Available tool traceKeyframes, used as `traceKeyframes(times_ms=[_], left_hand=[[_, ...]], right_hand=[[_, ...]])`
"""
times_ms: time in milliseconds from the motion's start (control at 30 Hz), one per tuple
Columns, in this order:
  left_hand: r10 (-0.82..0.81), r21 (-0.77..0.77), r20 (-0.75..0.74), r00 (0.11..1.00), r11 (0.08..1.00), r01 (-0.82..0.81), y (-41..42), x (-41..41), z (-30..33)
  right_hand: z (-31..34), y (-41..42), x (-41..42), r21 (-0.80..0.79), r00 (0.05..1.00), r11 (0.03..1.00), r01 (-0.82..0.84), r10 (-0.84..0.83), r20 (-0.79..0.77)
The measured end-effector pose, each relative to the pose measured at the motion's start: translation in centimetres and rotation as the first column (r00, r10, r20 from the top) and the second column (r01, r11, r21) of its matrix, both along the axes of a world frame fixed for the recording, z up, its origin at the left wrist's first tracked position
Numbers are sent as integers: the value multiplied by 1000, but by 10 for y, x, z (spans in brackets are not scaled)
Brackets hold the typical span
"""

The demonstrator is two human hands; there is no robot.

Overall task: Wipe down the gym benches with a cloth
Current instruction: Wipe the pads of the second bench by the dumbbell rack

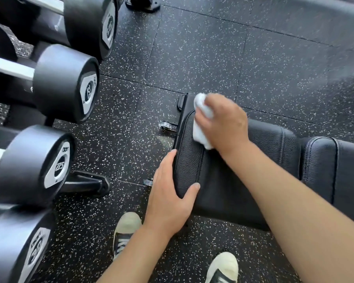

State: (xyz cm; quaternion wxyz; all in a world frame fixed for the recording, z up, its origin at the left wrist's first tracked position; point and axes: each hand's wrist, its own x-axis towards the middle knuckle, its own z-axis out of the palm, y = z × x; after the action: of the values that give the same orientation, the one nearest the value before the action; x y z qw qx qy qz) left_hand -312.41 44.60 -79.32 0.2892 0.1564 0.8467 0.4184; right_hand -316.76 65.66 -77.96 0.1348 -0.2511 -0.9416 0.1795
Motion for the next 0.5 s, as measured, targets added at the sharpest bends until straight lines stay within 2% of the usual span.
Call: traceKeyframes(times_ms=[67,133,233,333,433,500], left_hand=[[-19,5,-16,1000,1000,19,3,-4,-2],[-32,9,-16,999,999,32,4,-4,-3],[-39,27,-15,999,999,39,0,-3,-1],[-72,31,-49,996,997,74,-2,-4,0],[-159,12,-153,975,987,163,3,-11,0],[-203,-23,-202,958,979,203,13,-18,1]], right_hand=[[-4,5,-16,-37,998,998,60,-60,0],[-5,-4,-4,2,998,998,55,-55,-41],[-3,-35,52,75,992,997,-32,41,-121],[-12,-61,125,194,971,957,-218,233,-56],[-12,-62,179,103,952,953,-285,294,-84],[-10,-39,191,137,952,948,-289,299,-65]])
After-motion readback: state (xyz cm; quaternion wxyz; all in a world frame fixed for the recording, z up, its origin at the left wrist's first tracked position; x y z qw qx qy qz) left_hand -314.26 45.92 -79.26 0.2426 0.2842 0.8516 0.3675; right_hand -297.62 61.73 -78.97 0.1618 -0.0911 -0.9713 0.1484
